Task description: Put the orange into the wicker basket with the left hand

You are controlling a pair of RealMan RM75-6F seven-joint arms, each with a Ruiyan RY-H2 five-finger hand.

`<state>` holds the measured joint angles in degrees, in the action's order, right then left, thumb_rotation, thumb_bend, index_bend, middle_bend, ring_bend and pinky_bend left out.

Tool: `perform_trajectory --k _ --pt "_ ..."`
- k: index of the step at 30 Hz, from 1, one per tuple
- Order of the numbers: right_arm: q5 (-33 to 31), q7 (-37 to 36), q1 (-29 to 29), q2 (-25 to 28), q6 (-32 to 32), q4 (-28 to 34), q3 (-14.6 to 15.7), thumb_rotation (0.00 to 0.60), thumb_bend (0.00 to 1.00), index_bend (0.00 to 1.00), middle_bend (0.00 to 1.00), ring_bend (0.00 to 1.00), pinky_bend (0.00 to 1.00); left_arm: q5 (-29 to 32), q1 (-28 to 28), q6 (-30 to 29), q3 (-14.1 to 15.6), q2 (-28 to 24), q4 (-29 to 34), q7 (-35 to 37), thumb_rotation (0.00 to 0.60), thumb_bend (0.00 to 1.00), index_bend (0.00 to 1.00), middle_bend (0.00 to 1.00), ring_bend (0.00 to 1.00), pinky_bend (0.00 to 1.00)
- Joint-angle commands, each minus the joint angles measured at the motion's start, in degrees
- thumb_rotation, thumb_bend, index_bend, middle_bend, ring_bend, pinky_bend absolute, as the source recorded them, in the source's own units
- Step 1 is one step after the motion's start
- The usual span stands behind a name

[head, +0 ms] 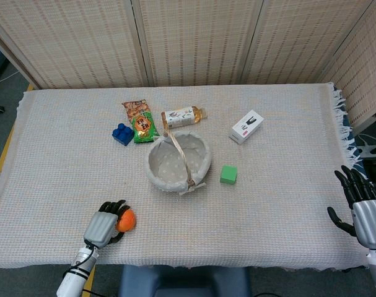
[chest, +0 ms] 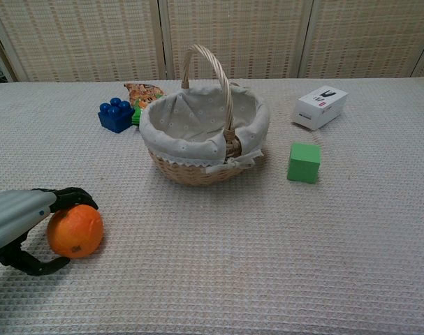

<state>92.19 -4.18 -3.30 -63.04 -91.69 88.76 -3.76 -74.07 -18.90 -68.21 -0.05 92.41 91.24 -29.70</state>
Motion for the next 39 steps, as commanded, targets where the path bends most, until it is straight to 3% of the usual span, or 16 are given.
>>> perform_trajectory --k 1,9,14,30,39 --pt "-0.01 -0.01 -0.01 0.01 0.01 -0.01 -0.01 0.600 0.22 0.00 0.00 0.00 0.17 -0.45 0.19 -0.79 -0.15 0.43 -0.41 0.40 0.600 0.32 0.32 0.13 0.18 0.18" --pt "0.08 0.05 0.03 -0.07 -0.10 -0.06 0.04 0.600 0.22 0.00 0.00 0.00 0.17 -2.15 0.75 -3.01 -0.38 1.79 -1.75 2.10 0.600 0.33 0.44 0.19 0.24 0.22" --pt "0.02 0.12 0.01 -0.09 -0.04 -0.06 0.03 0.600 0.22 0.00 0.00 0.00 0.17 -2.47 0.32 -3.27 -1.23 1.38 -1.67 2.18 0.600 0.34 0.46 0.20 0.24 0.23" --pt "0.19 0.13 -0.08 0.20 0.46 0.20 0.38 0.600 0.22 0.00 0.00 0.00 0.17 1.42 -6.87 -2.50 -12.33 -9.18 4.04 -7.22 0.600 0.34 0.47 0.21 0.25 0.24" --pt "0.27 0.68 -0.24 0.06 0.98 0.26 0.60 0.600 0.22 0.00 0.00 0.00 0.17 2.72 -10.55 -1.48 -15.03 -9.57 8.33 -9.30 0.600 0.34 0.47 0.21 0.25 0.24"
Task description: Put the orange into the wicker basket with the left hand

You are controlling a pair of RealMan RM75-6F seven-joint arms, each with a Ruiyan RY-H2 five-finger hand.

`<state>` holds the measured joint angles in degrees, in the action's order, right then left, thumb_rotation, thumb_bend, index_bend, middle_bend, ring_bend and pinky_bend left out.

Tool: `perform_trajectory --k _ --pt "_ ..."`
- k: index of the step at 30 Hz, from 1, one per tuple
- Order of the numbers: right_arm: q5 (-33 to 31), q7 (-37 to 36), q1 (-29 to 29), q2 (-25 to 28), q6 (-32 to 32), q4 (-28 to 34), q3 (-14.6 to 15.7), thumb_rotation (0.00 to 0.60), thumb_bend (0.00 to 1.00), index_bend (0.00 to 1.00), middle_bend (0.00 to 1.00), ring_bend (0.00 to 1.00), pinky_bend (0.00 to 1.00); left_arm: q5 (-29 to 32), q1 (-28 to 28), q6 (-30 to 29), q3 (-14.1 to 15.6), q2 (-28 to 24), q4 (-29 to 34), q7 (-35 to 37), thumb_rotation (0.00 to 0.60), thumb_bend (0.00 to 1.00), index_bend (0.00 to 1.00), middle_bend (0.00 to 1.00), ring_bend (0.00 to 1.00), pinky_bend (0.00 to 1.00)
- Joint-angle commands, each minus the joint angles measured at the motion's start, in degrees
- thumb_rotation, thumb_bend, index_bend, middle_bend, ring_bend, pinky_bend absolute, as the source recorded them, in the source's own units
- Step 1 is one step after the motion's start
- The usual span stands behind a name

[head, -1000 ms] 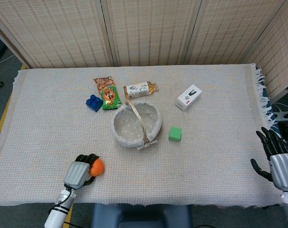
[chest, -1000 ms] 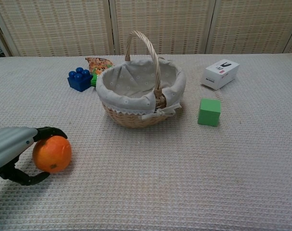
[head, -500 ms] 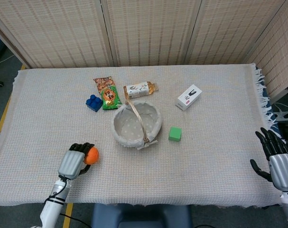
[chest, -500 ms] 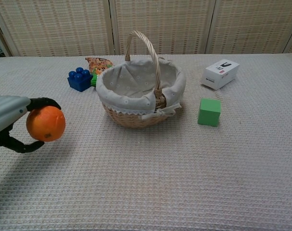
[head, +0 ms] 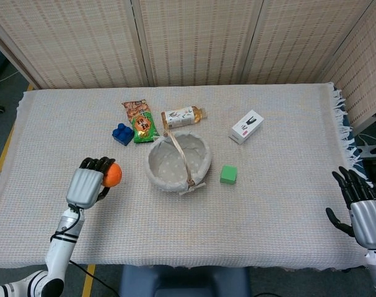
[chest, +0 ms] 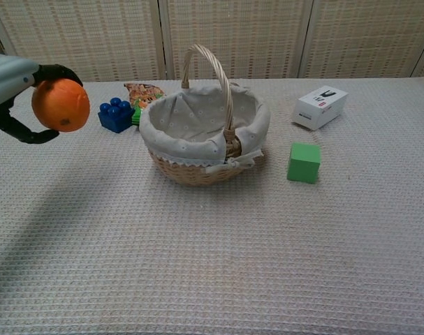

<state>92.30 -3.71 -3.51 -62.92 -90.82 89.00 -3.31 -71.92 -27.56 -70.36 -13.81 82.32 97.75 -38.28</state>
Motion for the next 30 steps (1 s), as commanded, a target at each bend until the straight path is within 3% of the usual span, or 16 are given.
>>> perform_trajectory --k 1,11,24,30 --pt "0.17 0.32 -0.02 -0.07 0.13 0.00 0.18 0.600 0.22 0.00 0.00 0.00 0.17 1.22 -2.90 1.21 -1.88 1.28 2.22 -1.29 0.600 0.34 0.47 0.21 0.25 0.24" --pt "0.10 -0.11 0.01 0.21 0.09 0.08 0.18 0.600 0.22 0.00 0.00 0.00 0.17 4.74 -9.01 2.34 -3.56 7.52 1.36 -4.26 0.600 0.34 0.47 0.21 0.26 0.24" --pt "-0.09 -0.14 -0.27 0.37 0.93 0.19 0.33 0.600 0.22 0.00 0.00 0.00 0.17 9.40 -14.83 2.27 -5.73 17.19 -9.18 -2.29 0.600 0.34 0.47 0.21 0.26 0.24" --pt "-0.31 -0.13 -0.40 0.34 1.17 0.27 0.26 0.600 0.22 0.00 0.00 0.00 0.17 12.31 -16.41 2.43 -6.62 18.29 -10.75 -3.07 0.600 0.34 0.47 0.21 0.26 0.24"
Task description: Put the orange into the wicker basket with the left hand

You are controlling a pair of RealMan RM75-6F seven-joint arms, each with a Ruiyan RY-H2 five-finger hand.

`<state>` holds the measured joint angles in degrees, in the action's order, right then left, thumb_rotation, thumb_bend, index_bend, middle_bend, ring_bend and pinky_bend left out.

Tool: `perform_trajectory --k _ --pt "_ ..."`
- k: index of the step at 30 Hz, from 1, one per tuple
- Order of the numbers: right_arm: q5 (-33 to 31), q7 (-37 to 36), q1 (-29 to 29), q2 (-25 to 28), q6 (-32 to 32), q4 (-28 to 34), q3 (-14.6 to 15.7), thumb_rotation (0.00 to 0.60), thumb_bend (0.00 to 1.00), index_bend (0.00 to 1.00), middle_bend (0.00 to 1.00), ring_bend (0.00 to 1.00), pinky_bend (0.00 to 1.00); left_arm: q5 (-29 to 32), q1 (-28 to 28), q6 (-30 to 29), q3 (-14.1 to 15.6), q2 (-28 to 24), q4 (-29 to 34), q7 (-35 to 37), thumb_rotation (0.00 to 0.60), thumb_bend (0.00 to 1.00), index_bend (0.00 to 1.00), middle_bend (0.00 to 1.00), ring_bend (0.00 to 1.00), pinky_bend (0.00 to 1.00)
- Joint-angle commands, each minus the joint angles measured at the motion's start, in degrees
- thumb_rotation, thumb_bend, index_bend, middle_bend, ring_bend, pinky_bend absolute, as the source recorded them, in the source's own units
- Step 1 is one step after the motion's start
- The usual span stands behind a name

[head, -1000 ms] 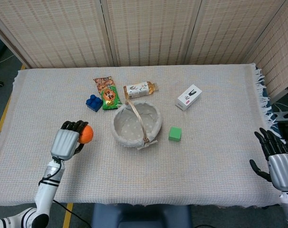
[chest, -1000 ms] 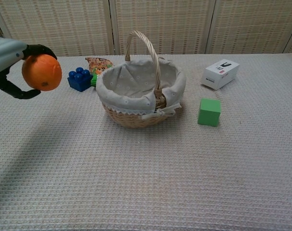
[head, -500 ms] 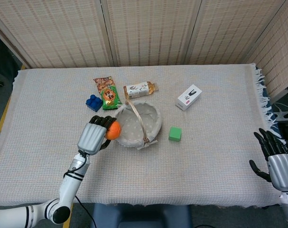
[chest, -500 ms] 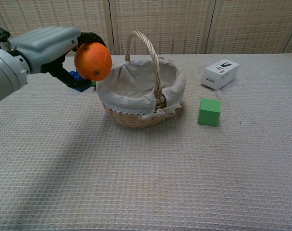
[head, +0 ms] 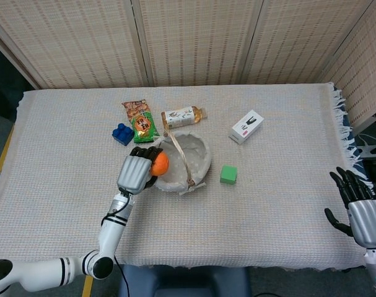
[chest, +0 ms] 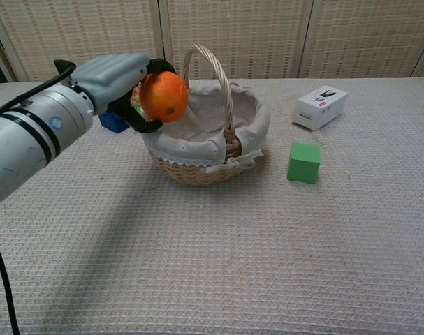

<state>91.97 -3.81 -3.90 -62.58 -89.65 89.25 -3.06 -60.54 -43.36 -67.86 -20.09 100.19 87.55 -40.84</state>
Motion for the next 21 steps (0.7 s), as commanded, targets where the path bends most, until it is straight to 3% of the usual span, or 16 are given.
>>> perform_trajectory --k 1,4,6,11,21 --pt "0.05 -0.04 0.00 0.00 0.00 0.04 0.03 0.600 0.22 0.00 0.00 0.00 0.17 1.29 -0.79 -0.17 -0.35 0.55 -0.75 -0.80 0.600 0.34 0.46 0.21 0.26 0.24" --pt "0.20 0.02 0.00 0.01 0.02 0.03 0.16 0.600 0.22 0.00 0.00 0.00 0.17 2.62 -1.39 -0.08 -0.26 0.93 -1.43 -1.58 0.600 0.34 0.35 0.19 0.26 0.24" --pt "0.24 0.11 0.02 -0.01 0.02 0.03 0.21 0.600 0.22 0.00 0.00 0.00 0.17 3.55 -1.74 -0.06 -0.15 1.12 -1.67 -2.17 0.600 0.34 0.20 0.19 0.26 0.24" --pt "0.08 0.07 -0.04 -0.04 0.15 0.02 0.15 0.600 0.22 0.00 0.00 0.00 0.17 4.87 -2.06 -0.59 -0.02 0.86 -1.06 -2.64 0.600 0.34 0.02 0.17 0.26 0.23" --pt "0.21 0.12 0.04 -0.04 -0.01 -0.05 0.27 0.600 0.22 0.00 0.00 0.00 0.17 7.08 -2.42 -1.74 0.55 -0.46 0.73 -3.77 0.600 0.33 0.00 0.16 0.26 0.22"
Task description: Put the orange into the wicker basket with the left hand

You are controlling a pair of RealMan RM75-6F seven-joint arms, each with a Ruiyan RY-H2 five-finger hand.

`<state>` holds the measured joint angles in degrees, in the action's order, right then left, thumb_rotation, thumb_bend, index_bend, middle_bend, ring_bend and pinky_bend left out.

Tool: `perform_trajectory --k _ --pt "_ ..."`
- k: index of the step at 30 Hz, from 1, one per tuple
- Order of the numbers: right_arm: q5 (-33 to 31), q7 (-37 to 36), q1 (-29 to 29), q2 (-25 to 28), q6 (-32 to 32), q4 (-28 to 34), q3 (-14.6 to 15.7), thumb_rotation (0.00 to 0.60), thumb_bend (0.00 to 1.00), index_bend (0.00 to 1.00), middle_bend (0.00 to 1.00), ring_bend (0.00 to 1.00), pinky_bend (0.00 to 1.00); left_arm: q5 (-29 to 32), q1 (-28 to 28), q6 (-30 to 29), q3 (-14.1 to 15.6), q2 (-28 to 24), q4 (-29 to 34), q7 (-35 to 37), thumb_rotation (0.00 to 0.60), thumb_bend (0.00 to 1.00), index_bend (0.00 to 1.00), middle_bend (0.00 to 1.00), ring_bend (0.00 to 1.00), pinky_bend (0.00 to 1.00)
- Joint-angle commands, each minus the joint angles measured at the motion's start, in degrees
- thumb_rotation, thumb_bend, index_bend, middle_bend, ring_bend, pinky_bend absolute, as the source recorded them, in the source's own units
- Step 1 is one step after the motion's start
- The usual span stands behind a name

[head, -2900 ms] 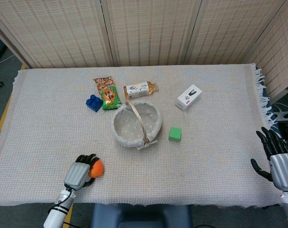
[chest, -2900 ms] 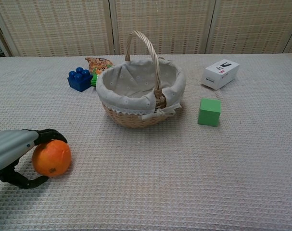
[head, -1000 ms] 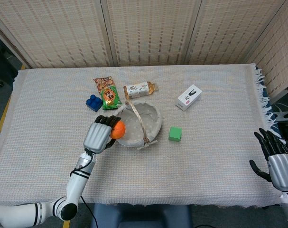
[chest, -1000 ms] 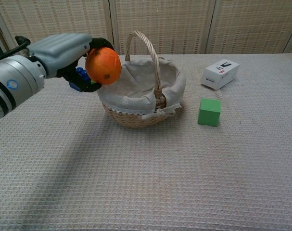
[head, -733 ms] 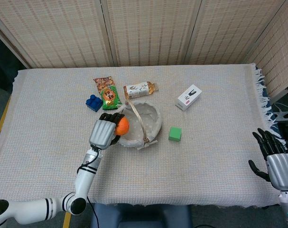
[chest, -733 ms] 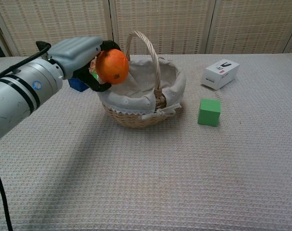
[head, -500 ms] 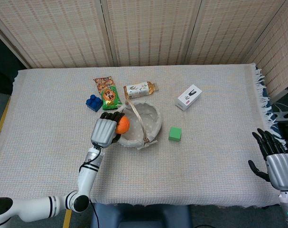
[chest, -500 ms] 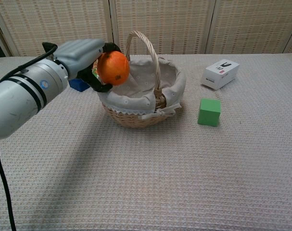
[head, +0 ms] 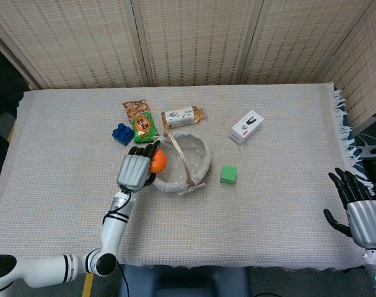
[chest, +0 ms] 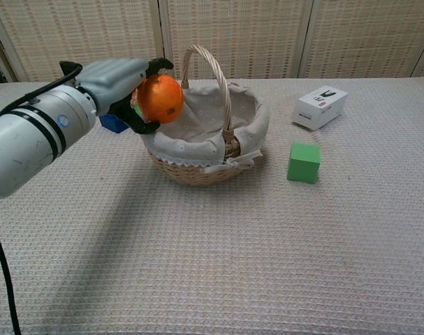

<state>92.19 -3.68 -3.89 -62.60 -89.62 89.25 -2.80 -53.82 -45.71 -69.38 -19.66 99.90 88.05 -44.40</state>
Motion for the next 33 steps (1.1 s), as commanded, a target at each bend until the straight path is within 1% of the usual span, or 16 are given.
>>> perform_trajectory --k 1,11,14,16,20,23,25,27,30,33 --pt "-0.01 0.00 0.03 -0.02 -0.04 -0.05 0.00 0.600 0.22 0.00 0.00 0.00 0.17 0.58 -0.11 -0.35 0.17 -0.24 0.35 -0.38 0.600 0.33 0.00 0.16 0.26 0.22" --pt "-0.04 0.05 -0.01 -0.04 0.02 -0.02 0.01 0.600 0.22 0.00 0.00 0.00 0.17 2.13 -0.23 -1.21 0.71 -1.47 1.80 -0.52 0.600 0.28 0.00 0.15 0.25 0.21" --pt "-0.18 -0.05 -0.03 0.10 0.20 0.07 0.02 0.600 0.22 0.00 0.00 0.00 0.17 2.13 0.25 -2.18 1.65 -3.25 2.53 -2.11 0.600 0.29 0.00 0.15 0.25 0.21" --pt "-0.28 -0.18 -0.10 0.17 0.33 0.10 -0.02 0.600 0.22 0.00 0.00 0.00 0.17 1.67 1.19 -3.68 2.89 -5.71 3.95 -4.11 0.600 0.30 0.00 0.15 0.26 0.21" --pt "-0.40 -0.35 -0.26 0.27 0.75 0.24 0.01 0.600 0.22 0.00 0.00 0.00 0.17 -3.57 4.83 -6.84 6.40 -12.25 6.58 -2.59 0.600 0.37 0.01 0.18 0.29 0.25" --pt "-0.28 0.04 -0.36 0.24 1.23 0.40 0.29 0.600 0.22 0.00 0.00 0.00 0.17 -7.85 9.03 -8.39 10.27 -18.68 8.72 1.38 0.600 0.38 0.03 0.19 0.29 0.28" --pt "-0.13 0.42 -0.42 0.17 1.42 0.44 0.44 0.600 0.22 0.00 0.00 0.00 0.17 -9.92 11.40 -8.72 12.80 -22.07 9.64 3.78 0.600 0.38 0.04 0.19 0.29 0.29" --pt "-0.04 1.02 -0.54 -0.08 1.66 0.40 0.52 0.600 0.22 0.00 0.00 0.00 0.17 -12.23 14.57 -9.98 15.61 -24.92 10.04 7.28 0.600 0.38 0.06 0.19 0.29 0.29" --pt "-0.37 1.92 -0.84 -0.33 2.65 0.40 0.67 0.600 0.22 0.00 0.00 0.00 0.17 -15.13 19.04 -11.34 19.84 -27.80 10.06 12.32 0.600 0.38 0.06 0.19 0.29 0.30" --pt "-0.82 3.06 -1.15 -0.64 3.54 0.51 0.68 0.600 0.22 0.00 0.00 0.00 0.17 -18.18 22.38 -12.25 23.11 -30.09 9.94 16.35 0.600 0.38 0.07 0.19 0.29 0.30"
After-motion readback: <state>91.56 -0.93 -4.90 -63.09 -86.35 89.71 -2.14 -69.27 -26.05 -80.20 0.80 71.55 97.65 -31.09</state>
